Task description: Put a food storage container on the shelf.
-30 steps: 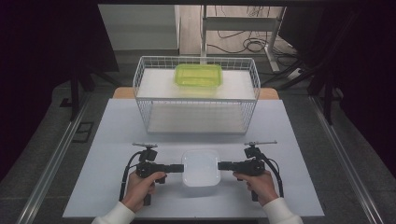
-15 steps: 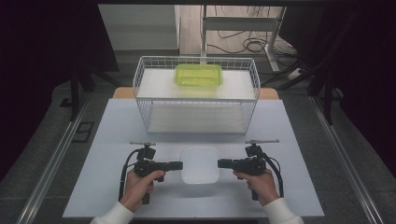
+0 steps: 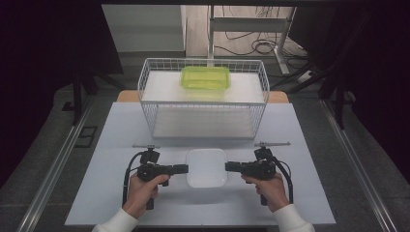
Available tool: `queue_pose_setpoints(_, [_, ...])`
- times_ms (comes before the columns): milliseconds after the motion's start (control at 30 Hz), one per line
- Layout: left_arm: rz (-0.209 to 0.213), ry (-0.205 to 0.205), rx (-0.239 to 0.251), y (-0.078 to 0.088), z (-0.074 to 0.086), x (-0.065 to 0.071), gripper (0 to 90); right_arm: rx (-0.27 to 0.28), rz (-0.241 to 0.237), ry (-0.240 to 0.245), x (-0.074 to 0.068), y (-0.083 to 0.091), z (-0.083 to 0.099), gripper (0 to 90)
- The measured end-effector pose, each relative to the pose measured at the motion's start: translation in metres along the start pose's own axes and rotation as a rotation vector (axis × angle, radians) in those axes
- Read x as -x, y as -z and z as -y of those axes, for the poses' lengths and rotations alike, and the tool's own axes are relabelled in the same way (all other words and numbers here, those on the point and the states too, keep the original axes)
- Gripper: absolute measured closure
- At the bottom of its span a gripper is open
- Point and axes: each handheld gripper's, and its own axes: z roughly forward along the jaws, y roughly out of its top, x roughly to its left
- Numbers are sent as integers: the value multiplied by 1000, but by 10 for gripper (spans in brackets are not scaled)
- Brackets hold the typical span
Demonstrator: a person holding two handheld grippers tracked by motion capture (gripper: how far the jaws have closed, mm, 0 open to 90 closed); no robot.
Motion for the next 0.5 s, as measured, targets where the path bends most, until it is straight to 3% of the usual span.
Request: queue_pose_setpoints(500, [-10,-29,15,8,-11,5,800,32,4,35,-8,1,-8,778])
